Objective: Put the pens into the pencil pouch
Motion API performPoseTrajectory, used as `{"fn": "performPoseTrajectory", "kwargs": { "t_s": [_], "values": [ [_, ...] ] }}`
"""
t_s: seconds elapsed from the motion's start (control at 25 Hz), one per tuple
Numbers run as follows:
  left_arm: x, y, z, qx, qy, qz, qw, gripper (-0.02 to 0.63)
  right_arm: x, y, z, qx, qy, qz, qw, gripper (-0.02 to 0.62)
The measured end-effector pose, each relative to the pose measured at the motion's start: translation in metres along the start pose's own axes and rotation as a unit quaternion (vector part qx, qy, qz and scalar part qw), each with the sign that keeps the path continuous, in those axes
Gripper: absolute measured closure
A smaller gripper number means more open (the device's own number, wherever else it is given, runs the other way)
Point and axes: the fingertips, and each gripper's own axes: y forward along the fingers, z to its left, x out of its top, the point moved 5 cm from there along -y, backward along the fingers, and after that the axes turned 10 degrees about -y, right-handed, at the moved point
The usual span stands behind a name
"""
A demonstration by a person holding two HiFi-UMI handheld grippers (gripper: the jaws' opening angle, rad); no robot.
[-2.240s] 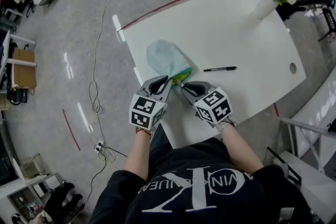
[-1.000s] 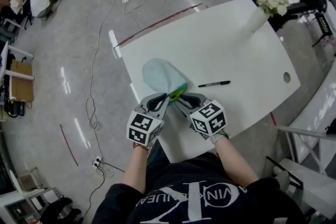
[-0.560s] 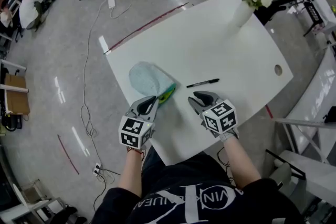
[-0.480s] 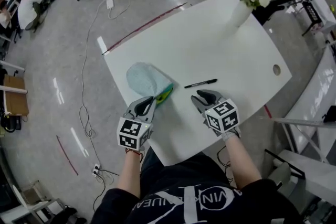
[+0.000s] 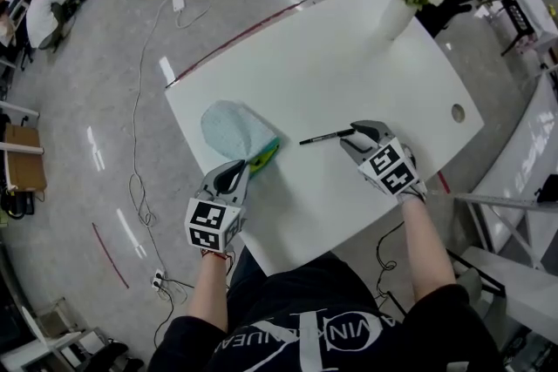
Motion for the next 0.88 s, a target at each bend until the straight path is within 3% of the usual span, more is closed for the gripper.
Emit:
{"fn": "performPoseTrajectory", "kwargs": {
  "t_s": [0.24,0.36,0.6,0.88],
  "values": [
    [0.001,0.0,-0.002,0.003,0.0,0.002,1.0,0.584,-0.011,0.014,-0.005,0.073,-0.02,0.04,0.996,0.432],
    [0.001,0.0,-0.002,0.003,0.002,0.004,1.0,0.584,-0.012,0.016,-0.002,0.097,-0.024,0.041,0.994,0.467],
    [0.002,0.001,0.0,0.003,0.003,0.009,1.0,0.584,-0.01,0.015,0.003,0.103,-0.036,0.036,0.993,0.516],
    [0.006,0.004,0.002,0.004,0.005,0.01,0.9999,0.584,-0.011,0.012,0.011,0.091,-0.014,0.023,0.996,0.535]
  ]
}}
